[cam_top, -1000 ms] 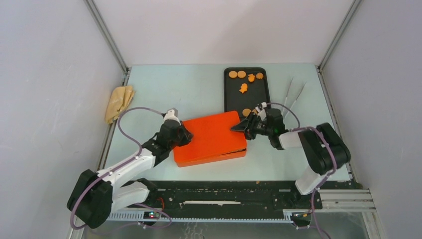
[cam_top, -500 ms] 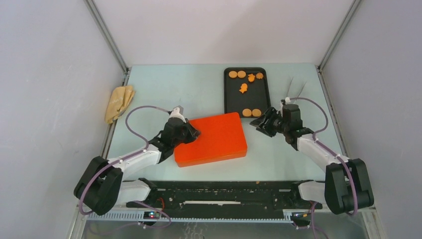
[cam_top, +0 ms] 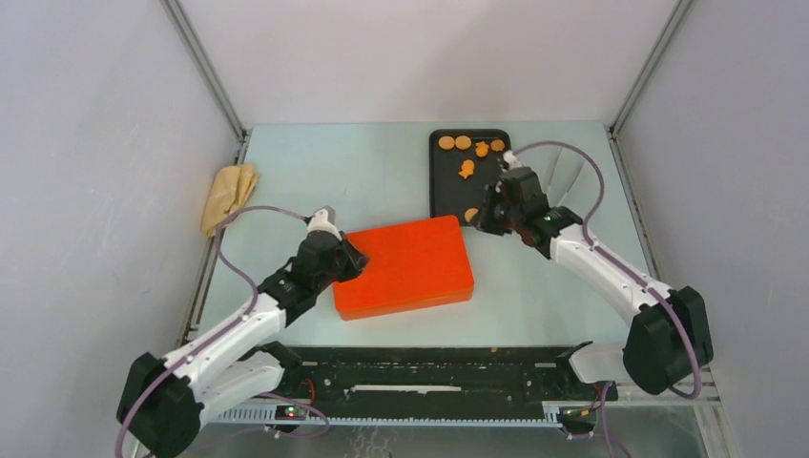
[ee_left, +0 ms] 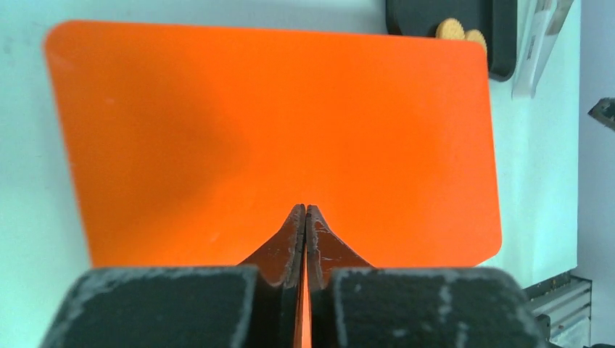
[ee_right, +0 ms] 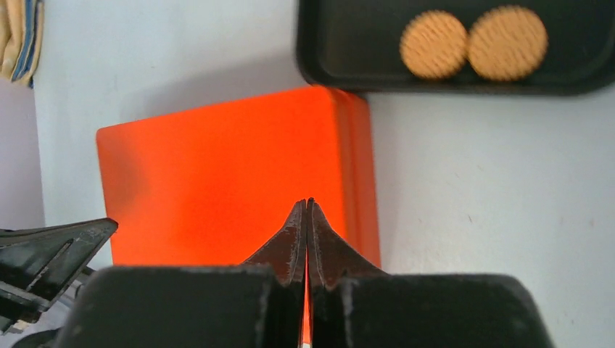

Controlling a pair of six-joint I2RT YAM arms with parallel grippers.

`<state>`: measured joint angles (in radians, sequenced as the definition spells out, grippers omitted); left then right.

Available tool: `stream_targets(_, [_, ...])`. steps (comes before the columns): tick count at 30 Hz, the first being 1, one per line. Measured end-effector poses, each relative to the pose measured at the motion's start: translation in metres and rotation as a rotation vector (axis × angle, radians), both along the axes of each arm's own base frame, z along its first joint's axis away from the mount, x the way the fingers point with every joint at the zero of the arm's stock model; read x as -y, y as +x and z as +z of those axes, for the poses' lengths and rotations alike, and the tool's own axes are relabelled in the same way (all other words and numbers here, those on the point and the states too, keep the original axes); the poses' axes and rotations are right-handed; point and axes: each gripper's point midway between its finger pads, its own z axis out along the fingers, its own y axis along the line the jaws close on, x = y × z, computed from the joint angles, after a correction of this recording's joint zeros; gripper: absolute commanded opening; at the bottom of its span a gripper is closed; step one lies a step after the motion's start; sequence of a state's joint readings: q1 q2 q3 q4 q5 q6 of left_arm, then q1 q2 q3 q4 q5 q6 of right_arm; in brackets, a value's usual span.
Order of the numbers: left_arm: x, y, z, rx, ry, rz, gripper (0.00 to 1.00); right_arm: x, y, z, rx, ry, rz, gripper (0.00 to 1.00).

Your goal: Pack the cookies

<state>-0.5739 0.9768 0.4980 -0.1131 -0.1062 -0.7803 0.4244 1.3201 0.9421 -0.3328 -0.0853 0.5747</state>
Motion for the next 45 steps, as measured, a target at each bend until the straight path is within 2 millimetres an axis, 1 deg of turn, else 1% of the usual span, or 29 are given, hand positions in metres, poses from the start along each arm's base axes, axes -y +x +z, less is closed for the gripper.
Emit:
stream_targets(1, [-0.005,-0.002,0.008,0.015,0.005,0.013,0.0,-0.008,0.004,0.009,0.026,-0.018,0.022,0.0])
stream_targets(3, [-0.012,-0.005,0.016,0.023,0.018,0.032,0.0,-0.024,0.011,0.025,0.076,-0.053,0.064,0.0])
stream_targets(5, [-0.02,-0.011,0.012,0.0,0.043,0.051,0.0,-0.036,0.013,0.031,0.098,-0.085,0.099,0.0])
stream_targets(8, [-0.039,-0.024,-0.003,-0.063,0.096,0.109,0.0,-0.044,0.011,0.021,0.084,-0.148,0.135,0.0])
stream_targets(11, [-0.066,-0.04,-0.013,-0.106,0.141,0.21,0.0,-0.045,0.007,0.002,0.042,-0.227,0.158,0.0])
stream_targets(12, [-0.075,-0.046,-0.014,-0.113,0.153,0.248,0.0,-0.044,0.006,-0.006,0.023,-0.262,0.164,0.0])
stream_targets(15, [-0.097,-0.056,-0.013,-0.117,0.178,0.334,0.0,-0.04,0.002,-0.018,-0.005,-0.327,0.179,0.0])
stream_targets(18, [-0.11,-0.062,-0.018,-0.132,0.214,0.385,0.0,-0.041,0.005,-0.018,-0.01,-0.384,0.195,0.0])
stream_targets(20, [-0.114,-0.064,-0.027,-0.162,0.251,0.398,0.0,-0.045,0.009,-0.013,0.005,-0.406,0.204,0.0])
stream_targets(23, [-0.116,-0.066,-0.046,-0.21,0.302,0.395,0.0,-0.055,0.008,-0.009,0.027,-0.432,0.227,0.0])
stream_targets(25, [-0.112,-0.067,-0.061,-0.244,0.316,0.379,0.0,-0.061,0.004,-0.01,0.029,-0.447,0.247,0.0])
stream_targets(27, [-0.108,-0.068,-0.074,-0.276,0.321,0.358,0.0,-0.065,-0.001,-0.014,0.017,-0.461,0.265,0.0])
stream_targets(29, [-0.104,-0.067,-0.078,-0.289,0.32,0.341,0.0,-0.066,-0.005,-0.023,-0.007,-0.479,0.278,0.0])
stream_targets(32, [-0.1,-0.063,-0.078,-0.28,0.31,0.331,0.0,-0.066,-0.012,-0.041,-0.052,-0.514,0.29,0.0])
stream_targets(35, [-0.097,-0.059,-0.074,-0.261,0.296,0.323,0.0,-0.056,-0.026,-0.065,-0.103,-0.544,0.281,0.0])
stream_targets(40, [-0.093,-0.056,-0.069,-0.235,0.274,0.314,0.0,-0.061,-0.031,-0.07,-0.088,-0.527,0.251,0.0])
stream_targets(45, [-0.093,-0.055,-0.068,-0.229,0.277,0.304,0.0,-0.066,-0.03,-0.067,-0.063,-0.53,0.24,0.0])
